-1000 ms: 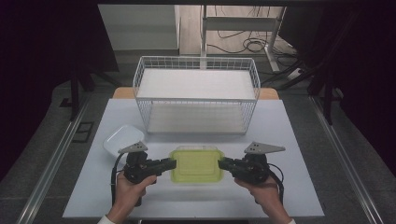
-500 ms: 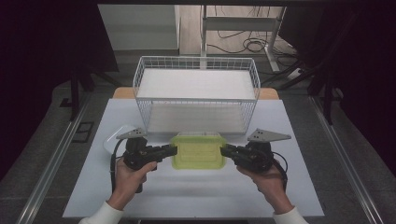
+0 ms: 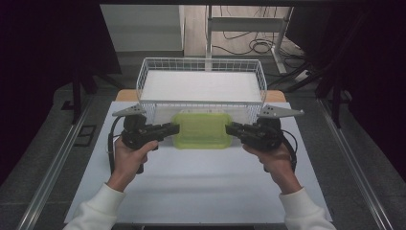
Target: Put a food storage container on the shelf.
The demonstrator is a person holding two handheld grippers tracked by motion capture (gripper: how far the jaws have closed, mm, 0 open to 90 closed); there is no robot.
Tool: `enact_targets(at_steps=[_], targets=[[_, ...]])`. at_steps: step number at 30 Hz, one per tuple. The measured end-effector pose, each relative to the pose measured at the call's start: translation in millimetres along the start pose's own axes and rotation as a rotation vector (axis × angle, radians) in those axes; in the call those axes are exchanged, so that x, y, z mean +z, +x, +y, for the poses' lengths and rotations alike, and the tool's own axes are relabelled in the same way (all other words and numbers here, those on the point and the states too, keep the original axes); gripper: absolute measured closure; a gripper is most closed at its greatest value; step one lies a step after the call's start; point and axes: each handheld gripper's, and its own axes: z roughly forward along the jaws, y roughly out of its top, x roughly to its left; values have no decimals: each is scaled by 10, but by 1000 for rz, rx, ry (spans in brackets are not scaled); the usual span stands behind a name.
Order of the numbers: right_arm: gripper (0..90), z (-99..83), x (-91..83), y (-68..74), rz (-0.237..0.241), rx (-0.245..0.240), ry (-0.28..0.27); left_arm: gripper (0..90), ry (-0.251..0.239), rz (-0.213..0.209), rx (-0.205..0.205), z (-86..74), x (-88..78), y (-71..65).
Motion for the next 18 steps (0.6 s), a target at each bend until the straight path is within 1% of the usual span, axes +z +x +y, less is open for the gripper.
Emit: enact_targets(at_steps=[3, 7, 12, 18], targets=[[784, 96, 28, -56, 10, 1, -16, 783, -4, 12, 17, 122, 0, 19], [783, 228, 40, -118, 16, 5, -36, 784, -6, 7, 28, 299, 16, 64], [784, 402, 30, -192, 11, 4, -55, 786, -13, 15, 60, 529, 39, 72], [785, 592, 63, -303, 5, 5, -78, 787, -11, 16, 65, 781, 87, 153]])
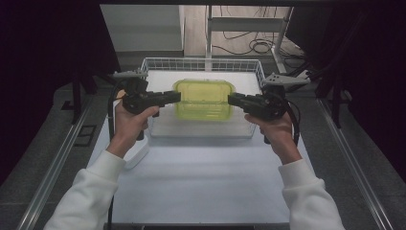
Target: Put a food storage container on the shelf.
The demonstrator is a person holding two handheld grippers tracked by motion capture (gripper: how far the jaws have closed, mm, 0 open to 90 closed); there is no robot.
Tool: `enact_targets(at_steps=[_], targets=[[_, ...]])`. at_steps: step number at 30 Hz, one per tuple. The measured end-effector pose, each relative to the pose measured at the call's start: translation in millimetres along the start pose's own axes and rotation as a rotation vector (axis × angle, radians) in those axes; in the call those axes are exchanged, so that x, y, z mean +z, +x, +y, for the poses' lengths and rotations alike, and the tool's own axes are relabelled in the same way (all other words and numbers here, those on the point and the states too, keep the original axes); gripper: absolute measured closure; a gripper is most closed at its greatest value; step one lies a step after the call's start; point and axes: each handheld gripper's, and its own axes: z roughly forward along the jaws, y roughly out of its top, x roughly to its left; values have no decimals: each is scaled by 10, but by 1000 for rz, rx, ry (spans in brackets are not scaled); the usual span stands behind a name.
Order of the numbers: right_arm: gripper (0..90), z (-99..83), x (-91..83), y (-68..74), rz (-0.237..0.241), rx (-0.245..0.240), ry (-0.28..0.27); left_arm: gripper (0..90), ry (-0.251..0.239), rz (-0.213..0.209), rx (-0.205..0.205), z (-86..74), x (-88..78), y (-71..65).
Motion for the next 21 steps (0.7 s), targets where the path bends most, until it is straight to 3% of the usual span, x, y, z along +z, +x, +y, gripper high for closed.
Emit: enact_targets(at_steps=[11, 15, 18, 21], targets=[[791, 300, 167, -259, 4, 45, 4, 788, 6, 3, -17, 319, 126, 222], [793, 362, 280, -372, -3, 73, 18, 789, 27, -4, -65, 368, 235, 389], [795, 361, 440, -556, 2, 130, 44, 790, 54, -12, -130, 357, 381, 591], [794, 342, 520, -626, 4, 160, 59, 791, 65, -10, -148, 358, 426, 674]])
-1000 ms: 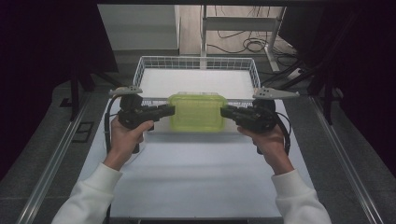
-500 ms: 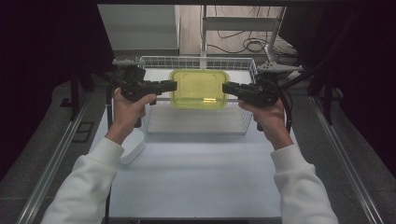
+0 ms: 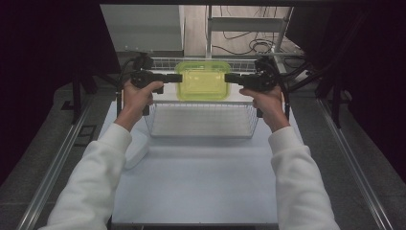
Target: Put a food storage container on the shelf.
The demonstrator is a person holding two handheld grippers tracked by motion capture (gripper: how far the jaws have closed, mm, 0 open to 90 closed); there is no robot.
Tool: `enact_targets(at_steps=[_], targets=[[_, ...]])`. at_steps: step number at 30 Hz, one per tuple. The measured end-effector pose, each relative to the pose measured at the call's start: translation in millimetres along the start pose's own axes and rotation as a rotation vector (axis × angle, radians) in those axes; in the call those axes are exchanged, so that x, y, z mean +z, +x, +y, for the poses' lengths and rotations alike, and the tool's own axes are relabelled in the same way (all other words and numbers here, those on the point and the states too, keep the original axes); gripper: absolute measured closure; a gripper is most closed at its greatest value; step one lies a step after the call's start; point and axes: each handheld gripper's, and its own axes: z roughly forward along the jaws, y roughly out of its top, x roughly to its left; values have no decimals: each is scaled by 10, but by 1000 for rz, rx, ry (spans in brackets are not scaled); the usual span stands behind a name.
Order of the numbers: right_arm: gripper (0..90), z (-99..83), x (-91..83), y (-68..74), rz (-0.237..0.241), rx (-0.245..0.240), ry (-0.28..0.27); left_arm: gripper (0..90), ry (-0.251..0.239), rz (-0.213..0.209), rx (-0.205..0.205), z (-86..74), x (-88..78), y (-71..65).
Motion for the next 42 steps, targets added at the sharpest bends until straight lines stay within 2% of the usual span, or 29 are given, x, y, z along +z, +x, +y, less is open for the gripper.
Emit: enact_targets(at_steps=[1, 3, 5, 9, 14, 16, 19, 24, 27, 33, 37, 42], targets=[[794, -2, 66, -49, -2, 20, 12, 791, 6, 1, -9, 8, 18, 30], [794, -1, 91, -75, 0, 28, 16, 791, 18, 1, -17, 26, 41, 79], [794, 2, 148, -139, 6, 56, 27, 790, 26, 2, -23, 40, 61, 108], [793, -5, 203, -190, -5, 75, 48, 790, 45, 2, -57, 29, 128, 179], [791, -3, 259, -265, -2, 119, 50, 786, 47, -28, -94, 63, 161, 263], [790, 9, 279, -299, 4, 145, 52, 777, 47, -57, -129, 81, 183, 317], [783, 36, 319, -337, -12, 182, 59, 771, 52, -74, -176, 114, 216, 384], [762, 77, 403, -409, -33, 246, 76, 772, 59, -74, -268, 174, 279, 480], [746, 104, 464, -450, -50, 305, 92, 778, 59, -47, -315, 207, 333, 526], [724, 86, 566, -569, -60, 424, 90, 755, 51, -62, -378, 195, 420, 635], [715, 67, 604, -608, -65, 472, 78, 742, 41, -74, -396, 177, 444, 678], [708, 55, 616, -619, -66, 485, 65, 729, 27, -76, -391, 163, 453, 682]])
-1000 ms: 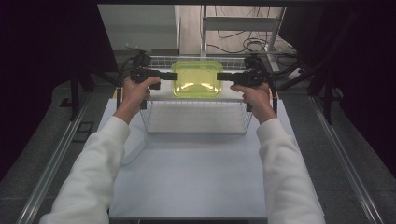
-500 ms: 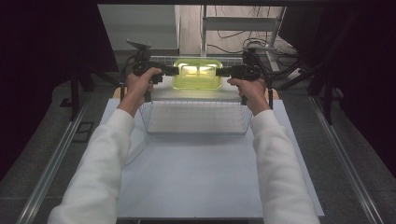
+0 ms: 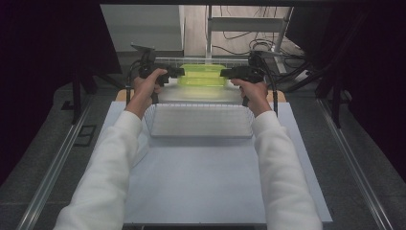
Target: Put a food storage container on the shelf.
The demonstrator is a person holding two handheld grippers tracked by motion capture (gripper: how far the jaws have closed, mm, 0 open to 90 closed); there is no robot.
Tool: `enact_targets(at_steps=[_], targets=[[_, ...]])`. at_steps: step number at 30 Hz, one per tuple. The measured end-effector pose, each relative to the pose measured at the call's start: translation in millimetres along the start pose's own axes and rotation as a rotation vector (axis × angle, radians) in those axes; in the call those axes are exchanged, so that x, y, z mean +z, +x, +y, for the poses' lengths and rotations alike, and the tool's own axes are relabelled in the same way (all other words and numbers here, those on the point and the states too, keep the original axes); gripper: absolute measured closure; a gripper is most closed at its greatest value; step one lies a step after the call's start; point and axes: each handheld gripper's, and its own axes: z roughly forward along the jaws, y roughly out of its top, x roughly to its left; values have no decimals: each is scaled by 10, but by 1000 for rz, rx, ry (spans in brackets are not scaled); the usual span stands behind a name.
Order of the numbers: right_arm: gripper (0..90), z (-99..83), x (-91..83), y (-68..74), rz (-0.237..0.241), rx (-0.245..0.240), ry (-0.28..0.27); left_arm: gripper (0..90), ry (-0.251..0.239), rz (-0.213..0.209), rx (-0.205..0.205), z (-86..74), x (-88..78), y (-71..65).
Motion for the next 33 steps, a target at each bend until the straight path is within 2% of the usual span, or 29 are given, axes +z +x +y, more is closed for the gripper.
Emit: enact_targets(at_steps=[3, 4, 5, 6, 10, 11, 13, 15, 16, 20, 23, 24, 25, 26, 28, 33], targets=[[667, -12, 3, 4, -13, 12, -15, 703, -9, 45, 43, -20, 10, -54], [608, -20, 5, 4, -20, 11, -25, 662, -14, 65, 57, -27, 14, -76], [538, -39, -7, 9, -29, 9, -48, 530, -23, 91, 73, -31, 9, -94], [538, -39, -7, 9, -29, 9, -48, 530, -45, 102, 82, -38, 1, -115], [444, -78, -93, 46, -50, -13, -112, 420, -124, 147, 158, -65, -81, -232], [422, -95, -152, 83, -50, -18, -135, 372, -135, 146, 174, -75, -103, -261], [409, -100, -172, 103, -53, -27, -142, 360, -144, 140, 206, -98, -147, -314], [382, -131, -265, 200, -63, -77, -167, 325, -160, 148, 237, -131, -202, -378], [382, -131, -265, 200, -63, -77, -167, 325, -163, 146, 252, -148, -239, -410], [353, -196, -424, 313, -59, -157, -167, 333, -167, 146, 324, -256, -411, -557], [339, -274, -555, 370, -52, -222, -154, 343, -182, 121, 351, -386, -557, -625], [337, -313, -595, 384, -50, -236, -146, 343, -178, 125, 368, -440, -599, -641], [331, -409, -659, 391, -63, -289, -117, 344, -170, 129, 381, -498, -640, -652], [331, -409, -659, 391, -63, -289, -117, 344, -165, 129, 387, -561, -679, -657], [331, -518, -712, 382, -91, -339, -80, 354, -146, 142, 403, -697, -755, -658], [332, -848, -869, 338, -101, -416, -10, 380, -48, 185, 468, -1155, -915, -626]])
